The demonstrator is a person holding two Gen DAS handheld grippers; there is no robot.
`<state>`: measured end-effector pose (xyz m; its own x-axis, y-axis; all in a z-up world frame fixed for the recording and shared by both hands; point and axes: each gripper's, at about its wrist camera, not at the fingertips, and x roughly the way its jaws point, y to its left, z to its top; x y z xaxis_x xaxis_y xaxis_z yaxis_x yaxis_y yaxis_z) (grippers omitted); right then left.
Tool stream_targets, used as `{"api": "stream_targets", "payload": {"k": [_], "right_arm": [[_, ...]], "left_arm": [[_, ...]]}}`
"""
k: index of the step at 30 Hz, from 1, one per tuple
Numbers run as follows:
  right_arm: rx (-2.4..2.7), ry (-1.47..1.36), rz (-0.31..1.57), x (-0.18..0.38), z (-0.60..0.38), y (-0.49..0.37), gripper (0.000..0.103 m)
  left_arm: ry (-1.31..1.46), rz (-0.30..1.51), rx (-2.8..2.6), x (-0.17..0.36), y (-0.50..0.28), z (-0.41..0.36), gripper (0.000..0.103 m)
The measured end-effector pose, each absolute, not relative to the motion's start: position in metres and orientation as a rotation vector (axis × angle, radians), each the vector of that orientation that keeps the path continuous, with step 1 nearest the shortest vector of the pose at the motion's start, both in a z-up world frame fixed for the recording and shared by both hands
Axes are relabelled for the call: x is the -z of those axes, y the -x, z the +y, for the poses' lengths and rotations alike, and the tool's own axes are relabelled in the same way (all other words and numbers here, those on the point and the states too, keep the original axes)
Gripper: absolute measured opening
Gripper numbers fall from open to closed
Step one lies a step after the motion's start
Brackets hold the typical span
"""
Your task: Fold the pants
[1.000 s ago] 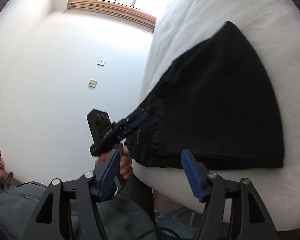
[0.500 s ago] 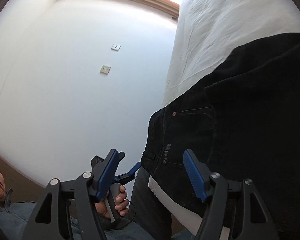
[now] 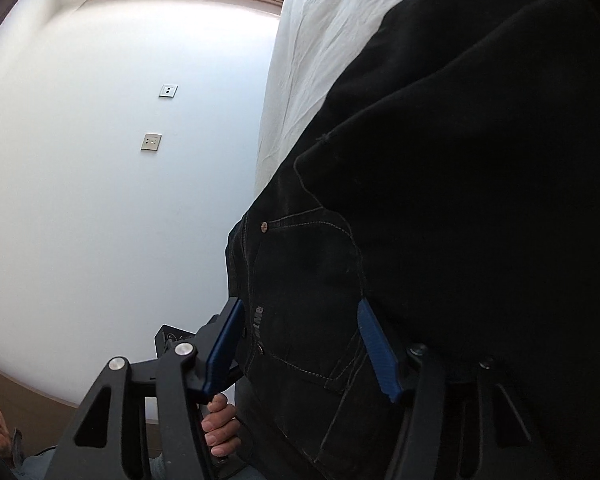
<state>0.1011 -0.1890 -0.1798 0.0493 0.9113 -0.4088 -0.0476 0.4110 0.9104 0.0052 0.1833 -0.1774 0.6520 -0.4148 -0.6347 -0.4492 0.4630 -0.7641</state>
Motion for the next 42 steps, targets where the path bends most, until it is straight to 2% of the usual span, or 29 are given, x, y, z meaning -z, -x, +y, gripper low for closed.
{"api": "stream_targets", "payload": {"k": [1,5,7,9,19,20,21,22,23,24,25,29,34,42], "right_arm": [[-0.886,-0.868,1.325,0.182,-0.188,-0.102,0.055],[-0.839,-0.874,1.364,0.190,-0.190,-0.105,0.038],[-0.805,-0.866,1.379,0.192,-0.190,-0.105,0.025],[-0.783,-0.881,1.386,0.195,-0.191,-0.105,0.021],[-0.787,-0.887,1.361,0.196,-0.197,-0.100,0.021],[-0.786,-0.880,1.361,0.194,-0.197,-0.100,0.022],[-0.790,-0.875,1.358,0.189,-0.199,-0.099,0.032],[-0.803,-0.886,1.350,0.183,-0.196,-0.099,0.052],[-0.819,-0.906,1.332,0.175,-0.198,-0.098,0.065],[-0.831,-0.926,1.297,0.166,-0.201,-0.098,0.088],[-0.838,-0.938,1.259,0.155,-0.205,-0.098,0.103],[-0.872,-0.915,1.215,0.117,-0.221,-0.108,0.103],[-0.948,-0.754,1.201,0.060,-0.244,-0.119,0.103],[-0.960,-0.649,1.151,0.016,-0.298,-0.120,0.103]], "left_arm": [[1.149,0.918,-0.027,0.177,-0.013,0.182,0.031],[1.194,0.909,0.002,0.176,-0.015,0.186,0.014],[1.190,0.898,0.012,0.169,-0.017,0.184,0.013],[1.162,0.885,0.021,0.158,-0.017,0.182,0.012],[0.946,0.802,0.152,0.061,-0.032,0.129,0.011],[0.921,0.797,0.166,0.050,-0.034,0.121,0.011],[0.893,0.793,0.181,0.040,-0.038,0.112,0.011],[0.871,0.791,0.194,0.031,-0.035,0.106,0.011],[0.849,0.791,0.208,0.023,-0.040,0.097,0.011],[0.826,0.792,0.224,0.016,-0.044,0.087,0.011],[0.810,0.793,0.237,0.008,-0.047,0.079,0.011],[0.724,0.809,0.301,-0.011,-0.060,0.035,0.011],[0.606,0.841,0.398,-0.028,-0.085,-0.036,0.011],[0.340,0.889,0.518,-0.016,-0.091,-0.164,0.011]]}}
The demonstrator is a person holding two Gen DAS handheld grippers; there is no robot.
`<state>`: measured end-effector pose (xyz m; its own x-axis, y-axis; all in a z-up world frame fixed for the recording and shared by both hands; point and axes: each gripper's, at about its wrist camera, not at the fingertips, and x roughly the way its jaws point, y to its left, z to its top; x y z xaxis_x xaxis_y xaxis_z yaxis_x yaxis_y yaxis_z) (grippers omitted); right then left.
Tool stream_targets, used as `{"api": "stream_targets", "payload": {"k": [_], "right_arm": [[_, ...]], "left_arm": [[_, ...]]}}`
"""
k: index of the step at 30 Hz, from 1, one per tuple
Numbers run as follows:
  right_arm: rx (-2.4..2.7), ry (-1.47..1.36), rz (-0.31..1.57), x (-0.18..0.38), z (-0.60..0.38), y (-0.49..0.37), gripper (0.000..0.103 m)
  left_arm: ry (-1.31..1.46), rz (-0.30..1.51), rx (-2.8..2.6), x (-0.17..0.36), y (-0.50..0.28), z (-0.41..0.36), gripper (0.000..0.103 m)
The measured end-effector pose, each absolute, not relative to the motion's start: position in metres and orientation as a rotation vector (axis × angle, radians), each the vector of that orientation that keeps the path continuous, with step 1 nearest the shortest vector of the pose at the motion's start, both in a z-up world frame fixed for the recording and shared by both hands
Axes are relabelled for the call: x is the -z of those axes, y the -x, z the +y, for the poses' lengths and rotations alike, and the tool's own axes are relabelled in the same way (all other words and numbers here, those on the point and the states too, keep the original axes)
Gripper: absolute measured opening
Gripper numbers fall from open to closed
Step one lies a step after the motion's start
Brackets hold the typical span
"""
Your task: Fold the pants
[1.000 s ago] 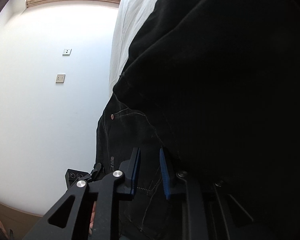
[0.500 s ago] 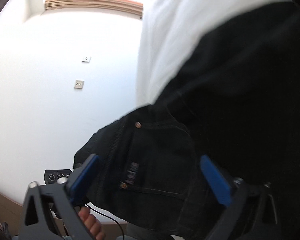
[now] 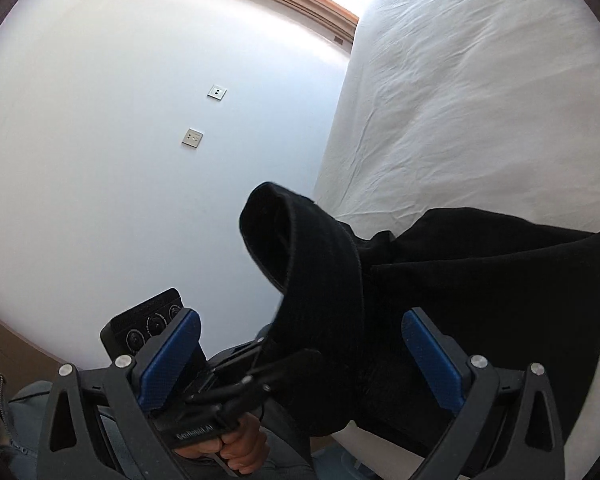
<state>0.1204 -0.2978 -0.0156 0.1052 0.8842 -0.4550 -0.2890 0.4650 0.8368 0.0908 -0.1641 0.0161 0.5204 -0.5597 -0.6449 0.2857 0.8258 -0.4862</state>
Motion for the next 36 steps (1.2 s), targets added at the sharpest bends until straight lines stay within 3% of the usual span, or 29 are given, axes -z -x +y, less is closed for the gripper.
{"api": "stream_targets", "payload": {"k": [6,8,10,13,22,30,33,34,35,36], "right_arm": [[-0.898,-0.536,1.219,0.029,-0.309,-0.127,0.100],[-0.871,-0.461,1.235,0.040,-0.307,-0.129,0.074],[-0.859,-0.457,1.269,0.057,-0.309,-0.133,0.040],[-0.820,-0.482,1.277,0.074,-0.326,-0.136,0.028],[-0.740,-0.481,1.276,0.090,-0.366,-0.131,0.024],[-0.666,-0.525,1.307,0.130,-0.386,-0.137,0.024],[-0.665,-0.575,1.313,0.148,-0.393,-0.139,0.023],[-0.672,-0.606,1.310,0.151,-0.397,-0.139,0.024],[-0.679,-0.628,1.306,0.153,-0.399,-0.138,0.025],[-0.681,-0.645,1.303,0.154,-0.401,-0.138,0.028]], "left_arm": [[0.188,0.947,0.561,0.003,-0.074,-0.214,0.011],[0.179,0.959,0.557,0.006,-0.073,-0.219,0.011],[0.163,0.964,0.553,0.007,-0.073,-0.226,0.011],[0.138,0.976,0.563,0.012,-0.090,-0.248,0.011],[0.076,0.989,0.609,0.022,-0.091,-0.292,0.011],[0.041,1.067,0.599,0.064,-0.100,-0.315,0.013],[0.096,1.084,0.622,0.064,-0.101,-0.313,0.021],[0.109,1.092,0.634,0.063,-0.102,-0.308,0.034],[0.134,1.108,0.648,0.061,-0.103,-0.297,0.059],[0.164,1.111,0.656,0.057,-0.101,-0.292,0.067]]}}
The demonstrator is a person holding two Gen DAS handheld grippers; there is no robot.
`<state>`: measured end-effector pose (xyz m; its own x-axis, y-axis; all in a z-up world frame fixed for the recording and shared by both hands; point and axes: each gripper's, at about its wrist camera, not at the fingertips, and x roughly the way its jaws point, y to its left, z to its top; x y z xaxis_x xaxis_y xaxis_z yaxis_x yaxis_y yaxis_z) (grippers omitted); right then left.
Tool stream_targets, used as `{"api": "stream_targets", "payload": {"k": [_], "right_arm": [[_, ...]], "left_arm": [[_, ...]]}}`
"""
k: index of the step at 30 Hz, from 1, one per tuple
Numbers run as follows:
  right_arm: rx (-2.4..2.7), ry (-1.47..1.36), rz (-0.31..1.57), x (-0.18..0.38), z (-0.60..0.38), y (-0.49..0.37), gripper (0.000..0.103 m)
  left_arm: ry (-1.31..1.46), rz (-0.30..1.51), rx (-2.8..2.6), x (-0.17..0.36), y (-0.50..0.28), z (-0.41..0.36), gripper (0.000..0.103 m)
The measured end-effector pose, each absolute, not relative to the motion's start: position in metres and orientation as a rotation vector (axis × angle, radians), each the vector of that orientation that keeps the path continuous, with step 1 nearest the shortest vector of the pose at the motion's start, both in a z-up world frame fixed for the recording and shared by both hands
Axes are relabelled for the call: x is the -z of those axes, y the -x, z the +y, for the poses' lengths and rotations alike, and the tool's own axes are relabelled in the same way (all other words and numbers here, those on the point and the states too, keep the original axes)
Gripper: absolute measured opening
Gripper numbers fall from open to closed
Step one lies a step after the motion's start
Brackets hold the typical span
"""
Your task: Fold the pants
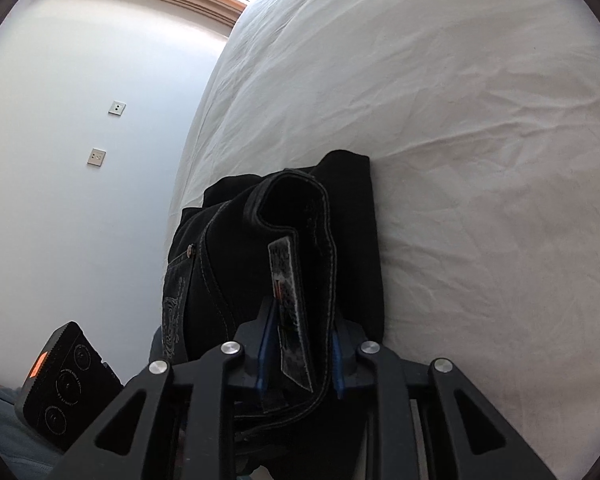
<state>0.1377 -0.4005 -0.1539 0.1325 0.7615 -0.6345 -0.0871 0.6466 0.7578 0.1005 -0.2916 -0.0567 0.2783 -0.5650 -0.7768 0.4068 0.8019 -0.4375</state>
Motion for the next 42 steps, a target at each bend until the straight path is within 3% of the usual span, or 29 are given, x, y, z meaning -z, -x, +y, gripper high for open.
{"api": "stream_targets", "payload": {"k": [2,5,7,8,14,18,20,22,23,26,27,28,30,33,36,38,39,40,42], "right_arm": [[-0.676,-0.666,1.302,0.153,-0.403,-0.136,0.032],[-0.638,-0.697,1.288,0.147,-0.412,-0.132,0.048],[-0.580,-0.697,1.268,0.136,-0.421,-0.127,0.066],[-0.550,-0.689,1.252,0.128,-0.425,-0.122,0.066],[-0.822,-0.745,1.125,0.083,-0.396,-0.085,0.066],[-0.829,-0.694,1.242,0.118,-0.362,-0.072,0.067],[-0.770,-0.745,1.305,0.157,-0.367,-0.070,0.050],[-0.723,-0.854,1.273,0.174,-0.388,-0.069,0.006],[-0.693,-0.878,1.286,0.178,-0.394,-0.068,0.002],[-0.689,-0.833,1.287,0.170,-0.394,-0.065,0.005],[-0.690,-0.820,1.285,0.162,-0.393,-0.068,0.021],[-0.701,-0.825,1.259,0.152,-0.391,-0.072,0.048],[-0.734,-0.839,1.159,0.128,-0.389,-0.082,0.069],[-0.819,-0.896,1.050,0.109,-0.377,-0.112,0.070],[-0.760,-0.890,1.107,0.128,-0.359,-0.149,0.070],[-0.680,-0.887,1.204,0.159,-0.355,-0.165,0.055],[-0.663,-0.917,1.207,0.168,-0.358,-0.166,0.041],[-0.665,-0.951,1.201,0.172,-0.364,-0.165,0.035],[-0.648,-0.974,1.160,0.167,-0.379,-0.152,0.038]], "left_arm": [[0.204,1.085,0.663,0.044,-0.092,-0.275,0.073],[0.236,1.067,0.664,0.023,-0.083,-0.246,0.073],[0.287,1.037,0.640,0.012,-0.082,-0.212,0.073],[0.313,1.019,0.624,0.007,-0.080,-0.194,0.073],[0.385,0.953,0.607,0.001,-0.119,-0.123,0.073],[0.416,1.027,0.619,0.035,-0.162,-0.113,0.073],[0.413,1.054,0.601,0.065,-0.177,-0.117,0.070],[0.334,1.005,0.594,0.074,-0.175,-0.127,0.072],[0.281,0.984,0.580,0.074,-0.170,-0.133,0.072],[0.252,0.969,0.572,0.078,-0.166,-0.140,0.072],[0.274,0.970,0.574,0.071,-0.162,-0.135,0.072],[0.293,0.962,0.583,0.064,-0.155,-0.132,0.072],[0.326,0.901,0.644,0.043,-0.129,-0.126,0.072],[0.270,0.928,0.714,0.051,-0.103,-0.137,0.073],[0.238,0.965,0.675,0.086,-0.094,-0.142,0.072],[0.236,0.954,0.672,0.092,-0.092,-0.141,0.072],[0.215,0.952,0.672,0.089,-0.090,-0.143,0.072],[0.203,0.952,0.672,0.085,-0.088,-0.143,0.072],[0.227,0.954,0.662,0.073,-0.084,-0.139,0.072]]}}
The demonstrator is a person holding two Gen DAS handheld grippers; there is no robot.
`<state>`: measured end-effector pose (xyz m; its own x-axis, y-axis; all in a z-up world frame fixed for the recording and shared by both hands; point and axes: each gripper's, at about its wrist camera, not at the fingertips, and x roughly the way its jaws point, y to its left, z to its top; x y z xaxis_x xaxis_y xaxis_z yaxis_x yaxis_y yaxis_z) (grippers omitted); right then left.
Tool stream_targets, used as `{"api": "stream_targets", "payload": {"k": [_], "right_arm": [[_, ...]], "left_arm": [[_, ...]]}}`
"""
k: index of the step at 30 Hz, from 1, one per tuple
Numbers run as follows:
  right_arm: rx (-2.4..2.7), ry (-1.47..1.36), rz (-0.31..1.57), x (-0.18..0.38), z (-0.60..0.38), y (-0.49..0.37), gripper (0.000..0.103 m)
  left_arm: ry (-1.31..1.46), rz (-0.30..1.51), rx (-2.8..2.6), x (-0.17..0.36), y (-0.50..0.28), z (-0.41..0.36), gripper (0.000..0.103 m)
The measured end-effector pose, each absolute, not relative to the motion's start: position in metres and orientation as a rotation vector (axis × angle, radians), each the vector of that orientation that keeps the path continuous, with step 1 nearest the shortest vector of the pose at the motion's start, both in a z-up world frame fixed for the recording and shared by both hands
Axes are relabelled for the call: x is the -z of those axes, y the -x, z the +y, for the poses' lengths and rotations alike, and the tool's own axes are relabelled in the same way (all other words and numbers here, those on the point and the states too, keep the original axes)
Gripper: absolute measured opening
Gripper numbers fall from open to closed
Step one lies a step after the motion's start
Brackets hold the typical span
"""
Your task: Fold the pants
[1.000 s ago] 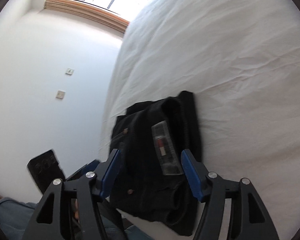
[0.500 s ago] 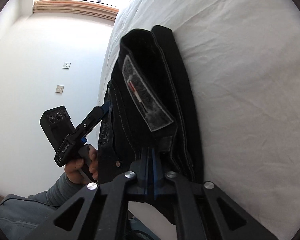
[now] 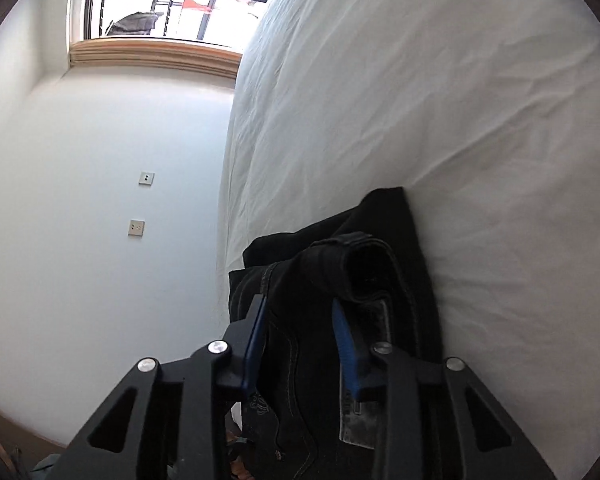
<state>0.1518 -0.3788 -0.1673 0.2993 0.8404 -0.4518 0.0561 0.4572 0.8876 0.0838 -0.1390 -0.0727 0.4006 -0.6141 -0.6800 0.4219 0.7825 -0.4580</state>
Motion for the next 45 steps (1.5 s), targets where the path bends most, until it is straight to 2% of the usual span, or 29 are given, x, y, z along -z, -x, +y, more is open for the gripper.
{"api": "stream_targets", "payload": {"k": [2,3,4,7,9,14,15,17,18,19,20,22,28,34,45], "right_arm": [[-0.643,-0.959,1.119,0.154,-0.390,-0.131,0.057],[-0.649,-0.962,1.090,0.146,-0.395,-0.119,0.071],[-0.649,-0.953,1.061,0.138,-0.400,-0.108,0.077],[-0.556,-0.853,1.052,0.125,-0.413,-0.084,0.078],[-0.520,-0.836,1.070,0.125,-0.416,-0.081,0.080],[-0.483,-0.733,1.237,0.154,-0.410,-0.097,0.081],[-0.491,-0.711,1.239,0.154,-0.406,-0.100,0.081],[-0.511,-0.680,1.261,0.152,-0.401,-0.103,0.066],[-0.518,-0.653,1.285,0.152,-0.394,-0.106,0.055],[-0.498,-0.608,1.311,0.153,-0.390,-0.107,0.050],[-0.487,-0.578,1.321,0.154,-0.387,-0.108,0.049],[-0.462,-0.555,1.328,0.152,-0.385,-0.108,0.041],[-0.392,-0.375,1.297,0.127,-0.361,-0.098,0.024],[-0.382,-0.273,1.229,0.095,-0.336,-0.087,0.019],[-0.439,-0.227,1.100,0.038,-0.317,-0.093,0.018]], "left_arm": [[0.279,0.945,0.653,0.059,-0.076,-0.131,0.073],[0.293,0.926,0.627,0.051,-0.069,-0.122,0.073],[0.291,0.917,0.597,0.045,-0.064,-0.113,0.074],[0.318,0.932,0.475,0.044,-0.060,-0.086,0.077],[0.367,1.012,0.434,0.057,-0.070,-0.075,0.077],[0.441,1.183,0.424,0.090,-0.088,-0.077,0.077],[0.469,1.209,0.439,0.096,-0.092,-0.077,0.077],[0.475,1.218,0.450,0.099,-0.097,-0.077,0.077],[0.472,1.231,0.451,0.100,-0.101,-0.080,0.077],[0.464,1.249,0.461,0.102,-0.105,-0.084,0.071],[0.451,1.264,0.476,0.098,-0.106,-0.083,0.060],[0.422,1.288,0.468,0.097,-0.111,-0.090,0.058],[0.313,1.271,0.458,0.083,-0.110,-0.104,0.039],[0.282,1.229,0.475,0.060,-0.108,-0.104,0.031],[0.241,1.100,0.439,-0.002,-0.115,-0.057,0.030]]}}
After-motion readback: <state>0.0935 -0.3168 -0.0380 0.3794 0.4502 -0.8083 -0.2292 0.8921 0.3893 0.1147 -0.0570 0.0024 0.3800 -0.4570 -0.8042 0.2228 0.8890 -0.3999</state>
